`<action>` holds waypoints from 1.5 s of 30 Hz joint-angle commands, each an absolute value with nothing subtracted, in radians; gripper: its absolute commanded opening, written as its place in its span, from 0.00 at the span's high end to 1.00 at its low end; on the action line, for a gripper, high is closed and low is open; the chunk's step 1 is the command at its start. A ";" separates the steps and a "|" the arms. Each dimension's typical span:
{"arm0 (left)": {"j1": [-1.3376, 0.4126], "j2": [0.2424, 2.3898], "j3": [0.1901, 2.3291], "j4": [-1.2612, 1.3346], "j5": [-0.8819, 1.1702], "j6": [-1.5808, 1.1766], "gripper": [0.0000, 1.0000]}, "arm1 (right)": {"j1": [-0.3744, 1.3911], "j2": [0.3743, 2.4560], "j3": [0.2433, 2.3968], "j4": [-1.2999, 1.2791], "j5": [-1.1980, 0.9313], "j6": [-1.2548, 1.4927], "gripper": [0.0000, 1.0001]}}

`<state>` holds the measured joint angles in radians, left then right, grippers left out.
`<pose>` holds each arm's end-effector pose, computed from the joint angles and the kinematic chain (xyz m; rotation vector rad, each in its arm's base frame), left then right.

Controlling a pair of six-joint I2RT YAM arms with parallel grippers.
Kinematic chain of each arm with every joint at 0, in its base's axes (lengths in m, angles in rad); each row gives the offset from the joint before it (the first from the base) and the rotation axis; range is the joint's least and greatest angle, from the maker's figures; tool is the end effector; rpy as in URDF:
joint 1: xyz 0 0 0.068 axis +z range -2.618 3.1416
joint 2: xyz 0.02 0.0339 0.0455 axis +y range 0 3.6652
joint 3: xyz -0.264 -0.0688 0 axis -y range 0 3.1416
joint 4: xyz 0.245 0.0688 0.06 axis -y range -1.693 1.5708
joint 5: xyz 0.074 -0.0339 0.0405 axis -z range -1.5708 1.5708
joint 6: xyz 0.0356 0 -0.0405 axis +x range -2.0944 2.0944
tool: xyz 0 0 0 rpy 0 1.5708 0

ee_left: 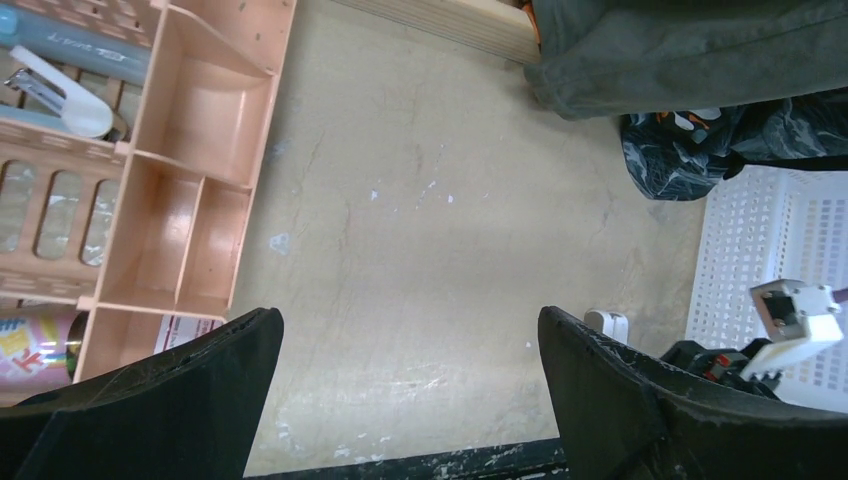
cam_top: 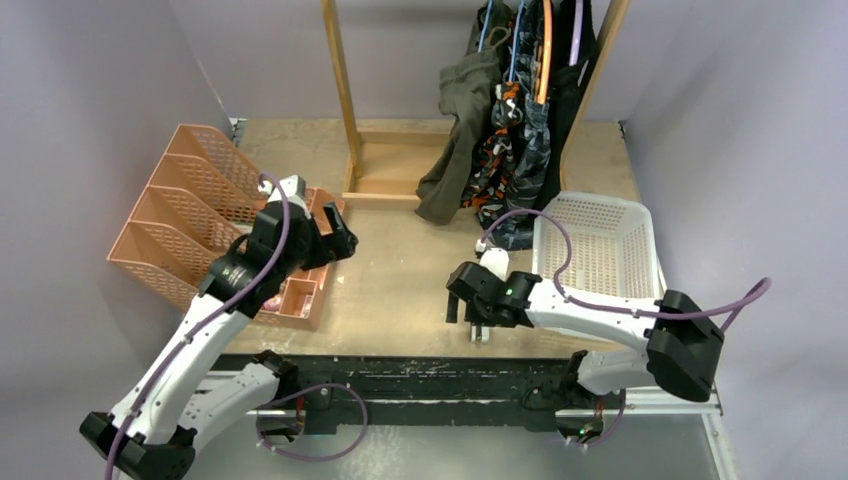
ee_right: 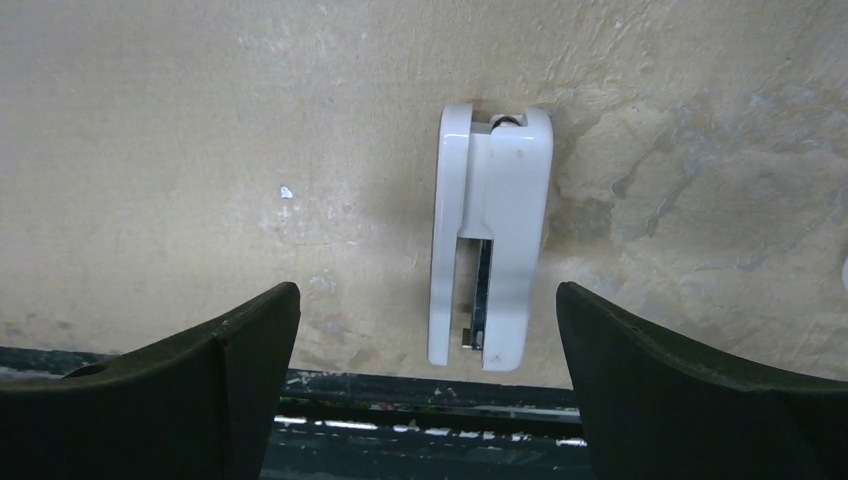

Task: Remove the shorts from the hanger
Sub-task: Move the distractor to the center of the board.

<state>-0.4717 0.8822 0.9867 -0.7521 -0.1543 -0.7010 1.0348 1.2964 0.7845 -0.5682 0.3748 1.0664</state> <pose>0.1599 -0.0754 0.3367 -0.3433 2.2252 -0.4744 0.1348 0.2013 0.2054 0.1621 2.5591 0.3151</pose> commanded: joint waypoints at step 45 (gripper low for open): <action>-0.750 1.367 0.979 -0.433 -0.217 -1.020 0.01 | 1.121 0.833 1.002 -0.703 0.674 1.021 0.01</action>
<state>-0.6727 1.2240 0.8623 -0.5098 -0.0788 -0.9890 1.1229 0.9127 1.0573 -0.6872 0.6640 0.9691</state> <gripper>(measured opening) 0.994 0.994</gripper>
